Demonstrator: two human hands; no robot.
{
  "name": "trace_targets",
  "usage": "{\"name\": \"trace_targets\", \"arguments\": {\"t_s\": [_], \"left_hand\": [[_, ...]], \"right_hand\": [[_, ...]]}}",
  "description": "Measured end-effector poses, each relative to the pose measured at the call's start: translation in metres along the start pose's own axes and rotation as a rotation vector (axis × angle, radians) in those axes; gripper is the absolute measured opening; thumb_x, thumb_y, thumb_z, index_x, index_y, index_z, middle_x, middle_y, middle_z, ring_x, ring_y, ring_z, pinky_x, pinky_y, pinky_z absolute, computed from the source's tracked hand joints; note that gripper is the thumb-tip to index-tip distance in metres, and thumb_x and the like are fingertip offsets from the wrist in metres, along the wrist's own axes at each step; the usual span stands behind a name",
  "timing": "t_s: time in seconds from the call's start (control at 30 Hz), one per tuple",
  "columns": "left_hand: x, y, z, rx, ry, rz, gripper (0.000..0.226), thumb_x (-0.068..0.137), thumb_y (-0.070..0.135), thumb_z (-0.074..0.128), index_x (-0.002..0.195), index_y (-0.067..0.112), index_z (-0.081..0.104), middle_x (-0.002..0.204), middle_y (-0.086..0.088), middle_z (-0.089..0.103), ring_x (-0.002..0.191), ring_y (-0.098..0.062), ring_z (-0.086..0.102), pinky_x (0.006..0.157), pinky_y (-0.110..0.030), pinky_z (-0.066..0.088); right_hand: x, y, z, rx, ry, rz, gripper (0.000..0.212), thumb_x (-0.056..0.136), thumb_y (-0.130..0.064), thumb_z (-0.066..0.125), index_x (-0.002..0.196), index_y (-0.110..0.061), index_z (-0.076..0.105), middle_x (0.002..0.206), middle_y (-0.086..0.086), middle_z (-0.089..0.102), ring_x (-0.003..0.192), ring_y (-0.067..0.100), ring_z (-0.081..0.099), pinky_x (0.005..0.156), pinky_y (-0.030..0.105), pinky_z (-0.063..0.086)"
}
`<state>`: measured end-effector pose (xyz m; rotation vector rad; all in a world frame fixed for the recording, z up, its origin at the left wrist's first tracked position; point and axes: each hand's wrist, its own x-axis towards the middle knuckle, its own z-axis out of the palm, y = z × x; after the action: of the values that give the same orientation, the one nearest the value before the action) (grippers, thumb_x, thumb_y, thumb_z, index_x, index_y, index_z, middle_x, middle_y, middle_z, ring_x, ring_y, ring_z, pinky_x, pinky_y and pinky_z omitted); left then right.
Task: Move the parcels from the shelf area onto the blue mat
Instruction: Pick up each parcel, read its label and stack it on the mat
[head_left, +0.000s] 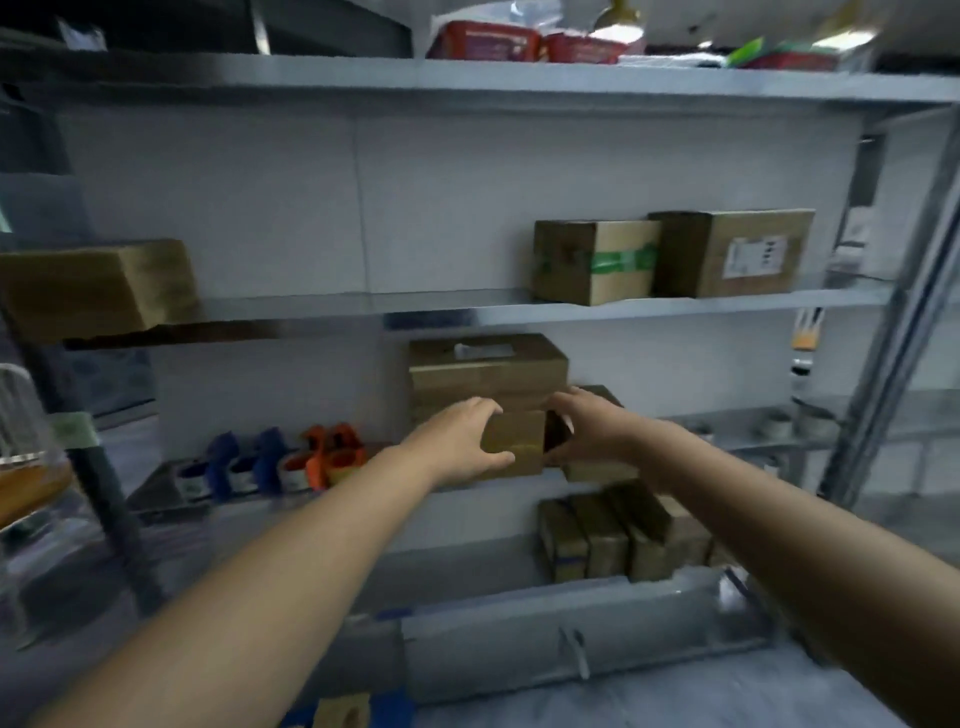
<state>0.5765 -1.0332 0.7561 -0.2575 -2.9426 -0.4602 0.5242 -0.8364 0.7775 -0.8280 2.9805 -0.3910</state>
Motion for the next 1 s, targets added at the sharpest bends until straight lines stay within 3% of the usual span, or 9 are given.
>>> {"name": "trace_targets", "arguments": {"t_s": [0.2, 0.37, 0.5, 0.67, 0.8, 1.0], "left_hand": [[0.032, 0.073, 0.040, -0.087, -0.046, 0.167, 0.066, 0.084, 0.051, 0.067, 0.140, 0.026, 0.043, 0.142, 0.004, 0.048, 0.124, -0.017, 0.049, 0.101, -0.039, 0.047], [0.071, 0.128, 0.074, -0.097, -0.128, 0.256, 0.073, 0.082, 0.056, 0.066, 0.143, 0.027, 0.038, 0.147, 0.002, 0.044, 0.132, -0.019, 0.045, 0.104, -0.042, 0.045], [0.106, 0.184, 0.107, -0.070, -0.188, 0.319, 0.074, 0.081, 0.058, 0.066, 0.143, 0.029, 0.038, 0.147, 0.002, 0.044, 0.131, -0.018, 0.045, 0.103, -0.039, 0.044], [0.150, 0.289, 0.157, -0.113, -0.234, 0.447, 0.060, 0.081, 0.051, 0.069, 0.133, 0.027, 0.048, 0.133, 0.004, 0.054, 0.119, -0.016, 0.051, 0.093, -0.029, 0.043], [0.184, 0.381, 0.201, -0.140, -0.281, 0.572, 0.054, 0.081, 0.049, 0.069, 0.126, 0.024, 0.053, 0.123, 0.003, 0.058, 0.110, -0.015, 0.055, 0.095, -0.037, 0.049], [0.248, 0.494, 0.259, -0.160, -0.307, 0.668, 0.071, 0.084, 0.050, 0.067, 0.142, 0.020, 0.041, 0.143, 0.000, 0.048, 0.128, -0.018, 0.048, 0.100, -0.031, 0.041]], "right_hand": [[-0.061, 0.082, -0.005, 0.099, 0.062, 0.193, 0.074, 0.079, -0.028, 0.076, 0.142, -0.021, 0.038, 0.141, 0.005, 0.043, 0.126, 0.022, 0.044, 0.103, 0.036, 0.042], [-0.106, 0.149, -0.004, 0.138, 0.089, 0.331, 0.078, 0.078, -0.030, 0.077, 0.144, -0.024, 0.037, 0.145, 0.003, 0.037, 0.130, 0.023, 0.041, 0.104, 0.037, 0.042], [-0.146, 0.209, -0.010, 0.169, 0.142, 0.436, 0.074, 0.077, -0.032, 0.076, 0.142, -0.022, 0.041, 0.139, 0.002, 0.039, 0.122, 0.020, 0.045, 0.100, 0.031, 0.043], [-0.202, 0.301, -0.017, 0.153, 0.169, 0.583, 0.076, 0.077, -0.037, 0.075, 0.142, -0.021, 0.040, 0.138, 0.003, 0.039, 0.125, 0.021, 0.044, 0.100, 0.033, 0.042], [-0.237, 0.383, -0.031, 0.156, 0.208, 0.680, 0.080, 0.077, -0.039, 0.075, 0.145, -0.021, 0.037, 0.141, 0.004, 0.038, 0.130, 0.023, 0.039, 0.105, 0.035, 0.038], [-0.280, 0.498, -0.043, 0.166, 0.240, 0.817, 0.076, 0.077, -0.038, 0.074, 0.143, -0.018, 0.041, 0.135, 0.006, 0.042, 0.126, 0.025, 0.042, 0.104, 0.037, 0.041]]}}
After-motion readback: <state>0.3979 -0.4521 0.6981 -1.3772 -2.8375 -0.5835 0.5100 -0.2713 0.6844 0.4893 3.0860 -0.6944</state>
